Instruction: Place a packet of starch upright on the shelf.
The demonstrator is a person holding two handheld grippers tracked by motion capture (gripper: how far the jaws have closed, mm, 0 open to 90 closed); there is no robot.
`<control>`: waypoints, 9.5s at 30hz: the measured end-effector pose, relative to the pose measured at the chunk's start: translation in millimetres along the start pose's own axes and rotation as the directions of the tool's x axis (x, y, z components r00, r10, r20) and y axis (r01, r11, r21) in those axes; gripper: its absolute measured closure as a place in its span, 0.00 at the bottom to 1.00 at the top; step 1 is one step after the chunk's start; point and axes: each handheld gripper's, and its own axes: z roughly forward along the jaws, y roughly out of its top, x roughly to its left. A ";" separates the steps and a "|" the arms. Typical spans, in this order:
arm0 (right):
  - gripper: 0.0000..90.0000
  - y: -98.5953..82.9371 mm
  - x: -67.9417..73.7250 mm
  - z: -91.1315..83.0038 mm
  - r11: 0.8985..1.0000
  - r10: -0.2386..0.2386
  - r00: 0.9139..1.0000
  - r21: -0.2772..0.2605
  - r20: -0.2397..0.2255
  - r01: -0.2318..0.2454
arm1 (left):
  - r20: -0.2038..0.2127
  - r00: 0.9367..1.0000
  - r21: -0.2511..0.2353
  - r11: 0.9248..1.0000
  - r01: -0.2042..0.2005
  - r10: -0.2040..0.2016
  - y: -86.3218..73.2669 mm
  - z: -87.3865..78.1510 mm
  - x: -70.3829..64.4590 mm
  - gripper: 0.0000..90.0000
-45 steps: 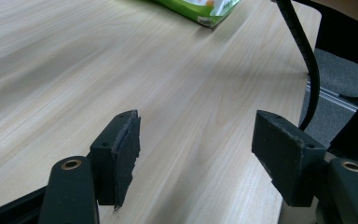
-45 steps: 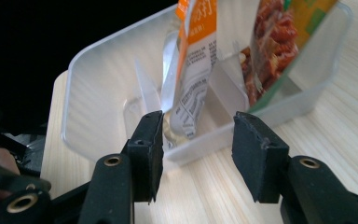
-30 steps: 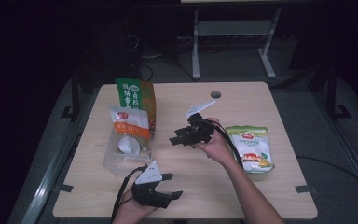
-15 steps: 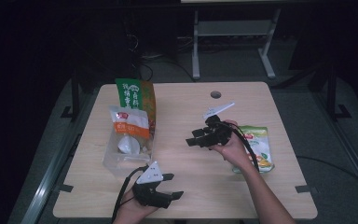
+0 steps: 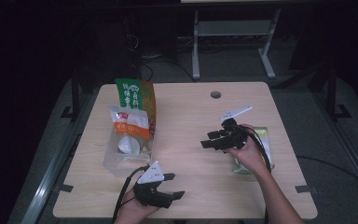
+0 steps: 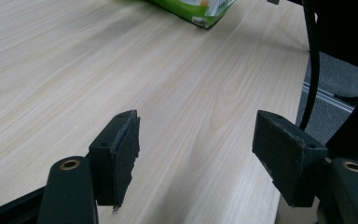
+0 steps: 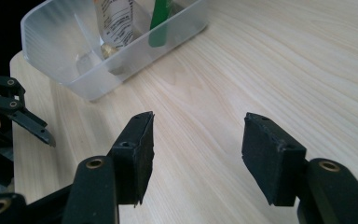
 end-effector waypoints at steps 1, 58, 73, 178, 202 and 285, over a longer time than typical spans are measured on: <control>0.48 -1.2 -0.4 -2.2 1.000 0.008 1.000 -0.001 0.004 -0.008 | 0.002 1.000 -0.002 1.000 0.003 -0.003 0.5 0.8 -0.1 0.35; 0.58 -120.5 -98.6 -105.8 0.933 0.340 0.881 -0.004 0.330 -0.359 | 0.091 0.995 0.039 0.999 -0.033 0.029 99.5 127.9 -0.4 0.35; 0.97 -122.4 -86.8 -106.0 0.919 0.364 0.889 0.046 0.276 -0.391 | 0.070 0.998 0.061 0.998 -0.003 -0.001 102.1 132.2 8.4 0.33; 0.98 -79.6 6.5 -65.4 0.997 0.019 0.994 -0.078 0.104 -0.011 | -0.039 0.999 -0.053 0.998 0.021 -0.024 93.9 84.2 25.0 0.73; 0.99 -52.0 34.6 -66.1 0.996 -0.015 0.994 -0.090 0.109 0.025 | -0.013 1.000 -0.027 0.999 0.017 -0.018 48.7 26.9 5.5 0.53; 0.99 139.5 154.0 121.5 0.958 -0.285 0.930 -0.090 -0.233 0.271 | 0.036 0.997 -0.061 0.996 -0.059 0.061 -1.7 -21.3 -31.1 0.30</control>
